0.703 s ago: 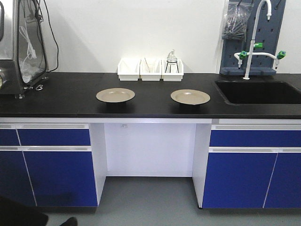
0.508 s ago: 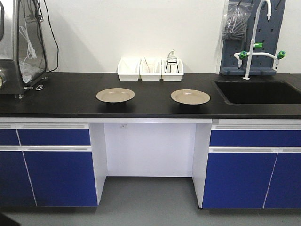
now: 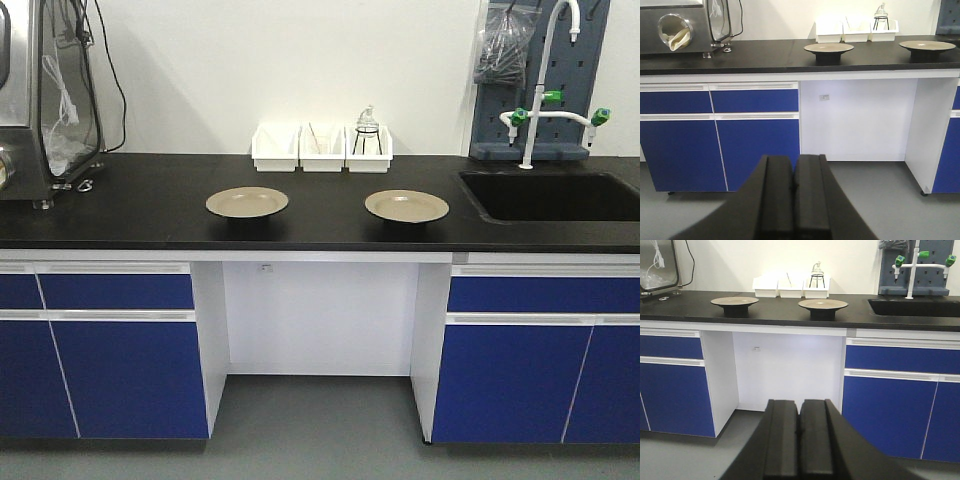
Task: Arrange circular plates on left workspace
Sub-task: 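Drive the base toward the bench with the two beige plates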
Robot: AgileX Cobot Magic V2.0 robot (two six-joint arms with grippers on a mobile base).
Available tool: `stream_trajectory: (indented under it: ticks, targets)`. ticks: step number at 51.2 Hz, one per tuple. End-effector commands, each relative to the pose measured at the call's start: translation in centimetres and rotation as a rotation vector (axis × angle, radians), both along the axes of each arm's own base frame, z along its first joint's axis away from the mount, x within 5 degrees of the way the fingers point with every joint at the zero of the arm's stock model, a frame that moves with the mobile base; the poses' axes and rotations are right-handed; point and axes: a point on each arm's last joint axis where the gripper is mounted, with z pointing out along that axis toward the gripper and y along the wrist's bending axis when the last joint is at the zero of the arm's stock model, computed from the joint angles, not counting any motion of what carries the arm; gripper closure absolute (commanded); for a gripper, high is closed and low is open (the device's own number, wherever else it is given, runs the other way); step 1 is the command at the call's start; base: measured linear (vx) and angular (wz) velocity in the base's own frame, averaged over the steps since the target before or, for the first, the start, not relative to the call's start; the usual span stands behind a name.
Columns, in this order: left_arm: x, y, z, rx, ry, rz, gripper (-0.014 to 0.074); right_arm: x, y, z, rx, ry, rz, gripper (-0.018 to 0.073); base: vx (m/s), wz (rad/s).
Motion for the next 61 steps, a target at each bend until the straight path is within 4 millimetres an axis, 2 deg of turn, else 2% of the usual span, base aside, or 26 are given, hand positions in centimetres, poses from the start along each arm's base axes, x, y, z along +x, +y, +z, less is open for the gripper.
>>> stream_trajectory:
  ticks: [1,29,61]
  targets:
    - [0.00,0.04,0.20,-0.009,-0.081,0.003,0.0596,-0.01,0.04,0.08,-0.011,-0.074,0.004,0.0564,0.02,0.02]
    - [0.00,0.04,0.20,-0.009,-0.081,0.003,0.0596,-0.01,0.04,0.08,-0.011,-0.074,0.004,0.0564,0.16,-0.04]
    - [0.00,0.04,0.20,-0.009,-0.081,0.003,0.0596,-0.01,0.04,0.08,-0.011,-0.074,0.004,0.0564,0.43,-0.04]
